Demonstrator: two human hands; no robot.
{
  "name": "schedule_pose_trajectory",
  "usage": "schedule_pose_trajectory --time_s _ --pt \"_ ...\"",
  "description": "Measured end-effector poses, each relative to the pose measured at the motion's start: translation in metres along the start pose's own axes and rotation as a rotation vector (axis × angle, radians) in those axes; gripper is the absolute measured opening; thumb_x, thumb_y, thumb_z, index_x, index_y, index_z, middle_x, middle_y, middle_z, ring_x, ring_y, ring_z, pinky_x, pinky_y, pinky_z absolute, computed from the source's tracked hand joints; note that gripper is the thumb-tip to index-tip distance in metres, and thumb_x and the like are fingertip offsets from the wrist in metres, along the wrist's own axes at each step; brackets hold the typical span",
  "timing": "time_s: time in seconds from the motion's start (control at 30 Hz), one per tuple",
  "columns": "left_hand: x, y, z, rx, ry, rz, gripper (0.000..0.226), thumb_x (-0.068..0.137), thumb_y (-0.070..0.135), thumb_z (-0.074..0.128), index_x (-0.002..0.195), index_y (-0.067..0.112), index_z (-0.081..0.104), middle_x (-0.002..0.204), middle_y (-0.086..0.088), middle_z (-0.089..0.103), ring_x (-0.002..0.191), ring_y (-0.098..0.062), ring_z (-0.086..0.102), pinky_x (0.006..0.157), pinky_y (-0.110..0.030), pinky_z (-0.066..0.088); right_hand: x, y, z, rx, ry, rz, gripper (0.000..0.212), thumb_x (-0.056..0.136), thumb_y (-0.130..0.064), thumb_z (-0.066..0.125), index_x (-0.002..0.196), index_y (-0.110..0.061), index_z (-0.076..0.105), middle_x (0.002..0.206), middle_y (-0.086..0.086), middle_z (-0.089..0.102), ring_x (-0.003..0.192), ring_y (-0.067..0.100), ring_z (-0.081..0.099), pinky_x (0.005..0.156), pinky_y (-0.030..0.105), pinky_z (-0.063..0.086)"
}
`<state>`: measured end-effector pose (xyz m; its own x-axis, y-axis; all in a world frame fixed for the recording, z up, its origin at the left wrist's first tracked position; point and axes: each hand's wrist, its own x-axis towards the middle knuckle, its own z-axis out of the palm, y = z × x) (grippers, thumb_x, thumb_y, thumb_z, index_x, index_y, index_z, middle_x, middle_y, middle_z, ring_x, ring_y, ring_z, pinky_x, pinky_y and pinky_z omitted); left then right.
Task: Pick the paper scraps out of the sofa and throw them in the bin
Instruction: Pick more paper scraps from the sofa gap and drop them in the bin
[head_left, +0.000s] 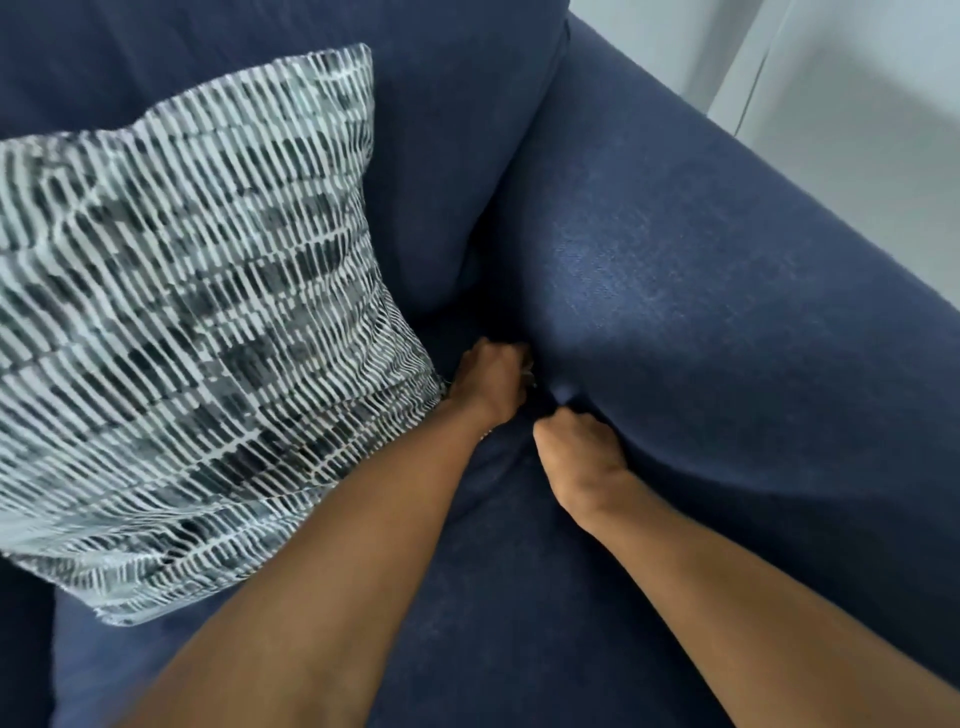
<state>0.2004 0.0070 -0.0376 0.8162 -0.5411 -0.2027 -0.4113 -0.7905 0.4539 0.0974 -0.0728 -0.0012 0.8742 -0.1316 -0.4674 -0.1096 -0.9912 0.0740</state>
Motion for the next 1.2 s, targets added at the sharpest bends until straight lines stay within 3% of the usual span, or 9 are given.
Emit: schedule_pose_trajectory --time_s 0.2,0.27,0.37,0.5,0.7,0.77,0.87,0.97,1.2 --pt "-0.019 -0.004 -0.021 -0.081 0.003 0.021 0.021 0.08 -0.004 0.059 0.094 0.012 0.059 0.102 -0.013 0.065 0.095 -0.03 0.063 0.078 -0.035 0.052 -0.02 -0.001 -0.02 -0.01 0.011 0.003 0.029 0.095 0.004 0.047 0.116 -0.006 0.064 0.12 0.013 0.063 0.109 0.029 0.064 0.084 0.035 0.052" --pt "-0.027 -0.004 -0.035 -0.07 -0.003 0.045 0.025 0.083 -0.006 0.058 0.101 0.01 0.064 0.105 -0.012 0.062 0.095 -0.028 0.062 0.079 -0.032 0.051 -0.029 0.002 -0.032 0.01 0.027 0.012 0.028 0.097 0.001 0.047 0.116 -0.009 0.064 0.119 0.012 0.064 0.108 0.029 0.065 0.083 0.035 0.052" --pt "-0.036 0.0 -0.063 -0.042 -0.018 0.08 0.024 0.092 0.002 0.058 0.111 0.008 0.07 0.11 -0.014 0.06 0.099 -0.028 0.06 0.084 -0.028 0.048 -0.044 0.011 -0.057 0.065 0.098 0.031 0.024 0.097 -0.001 0.048 0.11 -0.011 0.066 0.112 0.011 0.067 0.1 0.029 0.068 0.075 0.036 0.053" --pt "-0.053 0.026 -0.113 -0.016 -0.004 0.117 0.021 0.097 0.013 0.059 0.112 0.011 0.073 0.112 -0.013 0.062 0.101 -0.028 0.06 0.086 -0.026 0.044 -0.077 0.029 -0.105 0.178 0.158 0.033 0.024 0.094 -0.003 0.052 0.112 -0.013 0.063 0.113 0.012 0.061 0.103 0.033 0.064 0.079 0.038 0.05" --pt "-0.085 0.088 -0.186 0.012 0.044 0.179 0.018 0.096 0.019 0.06 0.108 0.019 0.074 0.11 -0.003 0.062 0.099 -0.022 0.062 0.091 -0.037 0.051 -0.136 0.066 -0.173 0.214 0.242 0.06 0.013 0.089 0.003 0.056 0.094 -0.009 0.059 0.102 0.011 0.062 0.09 0.03 0.064 0.064 0.032 0.043" --pt "-0.095 0.114 -0.204 0.028 0.058 0.202 0.017 0.096 0.021 0.06 0.107 0.021 0.074 0.108 0.0 0.061 0.099 -0.02 0.061 0.091 -0.036 0.049 -0.159 0.084 -0.191 0.233 0.284 0.072 0.018 0.089 0.002 0.055 0.101 -0.008 0.063 0.1 0.01 0.063 0.085 0.029 0.063 0.062 0.033 0.044" --pt "-0.109 0.155 -0.221 0.034 0.087 0.259 0.016 0.095 0.02 0.062 0.105 0.019 0.074 0.1 0.002 0.06 0.092 -0.015 0.058 0.09 -0.032 0.048 -0.19 0.115 -0.206 0.257 0.361 0.066 0.019 0.091 -0.002 0.055 0.105 -0.009 0.067 0.094 0.011 0.064 0.084 0.032 0.065 0.062 0.035 0.048" --pt "-0.125 0.195 -0.228 -0.024 0.086 0.307 0.014 0.094 0.018 0.064 0.103 0.015 0.075 0.092 0.006 0.059 0.081 -0.006 0.055 0.083 -0.02 0.045 -0.223 0.149 -0.211 0.355 0.401 0.072 0.012 0.092 -0.008 0.059 0.094 -0.008 0.071 0.086 0.012 0.067 0.077 0.033 0.065 0.066 0.037 0.054" --pt "-0.159 0.306 -0.203 -0.149 -0.026 0.371 0.005 0.089 0.022 0.071 0.091 0.022 0.077 0.077 0.014 0.066 0.071 0.003 0.06 0.069 -0.01 0.046 -0.309 0.246 -0.18 0.523 0.421 0.228 0.019 0.088 -0.013 0.06 0.072 -0.018 0.07 0.075 0.006 0.069 0.072 0.028 0.066 0.067 0.036 0.055"
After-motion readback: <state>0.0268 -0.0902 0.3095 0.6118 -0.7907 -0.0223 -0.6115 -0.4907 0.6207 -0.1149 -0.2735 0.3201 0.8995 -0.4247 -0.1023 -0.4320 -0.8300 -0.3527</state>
